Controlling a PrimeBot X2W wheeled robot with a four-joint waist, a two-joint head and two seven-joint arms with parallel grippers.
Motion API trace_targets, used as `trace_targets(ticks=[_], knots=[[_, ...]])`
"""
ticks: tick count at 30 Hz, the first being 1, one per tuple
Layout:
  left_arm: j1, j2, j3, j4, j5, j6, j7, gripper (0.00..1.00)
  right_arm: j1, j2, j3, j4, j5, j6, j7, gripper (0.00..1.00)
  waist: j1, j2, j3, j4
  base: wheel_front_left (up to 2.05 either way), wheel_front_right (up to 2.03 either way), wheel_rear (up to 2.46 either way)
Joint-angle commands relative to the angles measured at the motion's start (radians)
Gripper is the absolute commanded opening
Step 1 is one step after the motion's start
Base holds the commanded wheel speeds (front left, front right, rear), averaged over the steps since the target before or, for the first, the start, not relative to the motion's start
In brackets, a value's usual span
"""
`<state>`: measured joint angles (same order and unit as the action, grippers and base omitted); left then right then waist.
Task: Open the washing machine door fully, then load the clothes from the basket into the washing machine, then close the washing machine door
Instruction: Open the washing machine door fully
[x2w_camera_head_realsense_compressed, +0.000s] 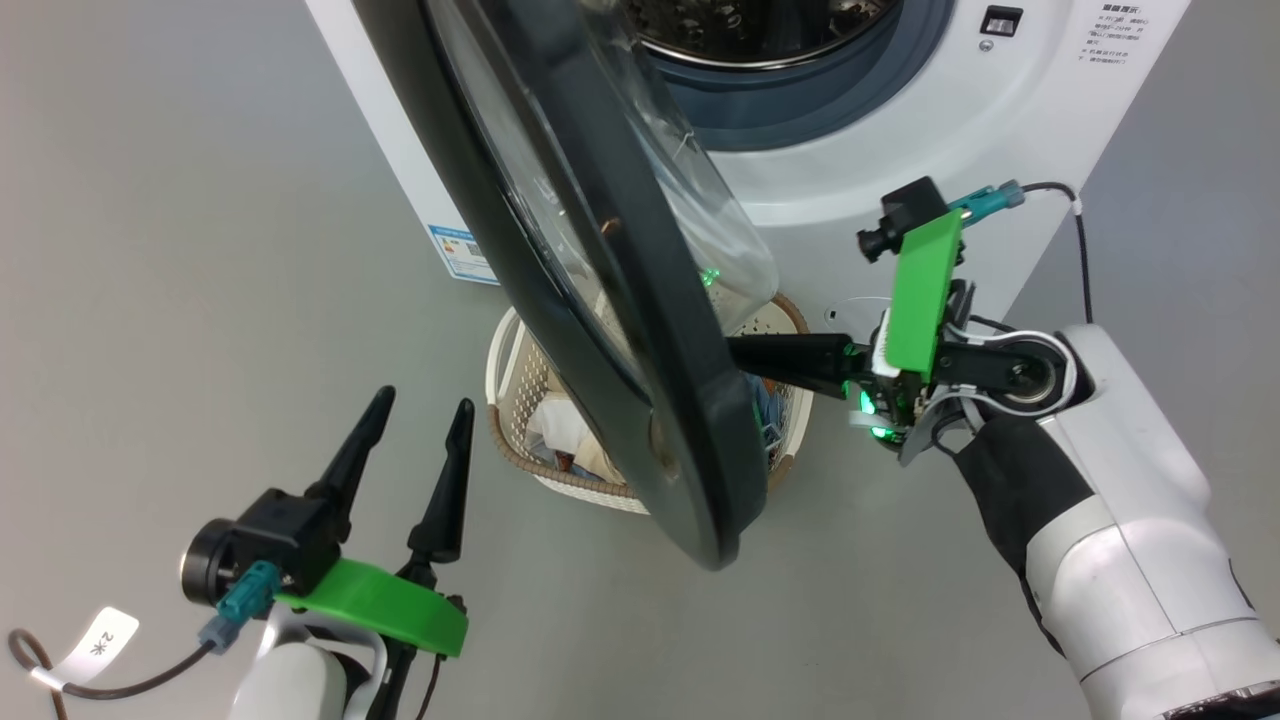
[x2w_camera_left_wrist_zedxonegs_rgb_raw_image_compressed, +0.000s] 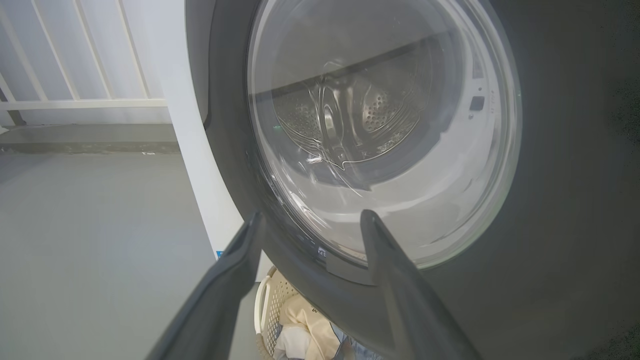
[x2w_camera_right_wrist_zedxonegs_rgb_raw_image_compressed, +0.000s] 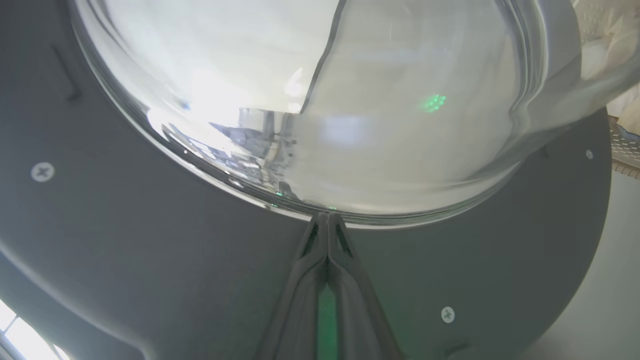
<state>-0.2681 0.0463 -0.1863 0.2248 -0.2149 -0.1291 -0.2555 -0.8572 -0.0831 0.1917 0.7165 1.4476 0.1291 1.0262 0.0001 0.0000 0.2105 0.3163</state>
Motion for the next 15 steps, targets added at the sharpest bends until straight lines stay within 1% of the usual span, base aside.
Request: trace_targets(ticks=[1,15], knots=[[-0.007,0.023,0.029,-0.028,-0.001,-0.002,-0.006,1.0,0.008,0.033,0.038,-0.033,0.022,0.002,-0.01,0.0,-0.0001,0.0,-0.001,0.0,0.0,0.0,0.0],[-0.011,0.018,0.03,-0.028,-0.007,-0.002,-0.006,1.0,0.005,0.033,0.305,-0.033,0.218,0.002,-0.143,0.0,-0.0001,0.0,0.003,-0.003,0.0,0.0,0.0]])
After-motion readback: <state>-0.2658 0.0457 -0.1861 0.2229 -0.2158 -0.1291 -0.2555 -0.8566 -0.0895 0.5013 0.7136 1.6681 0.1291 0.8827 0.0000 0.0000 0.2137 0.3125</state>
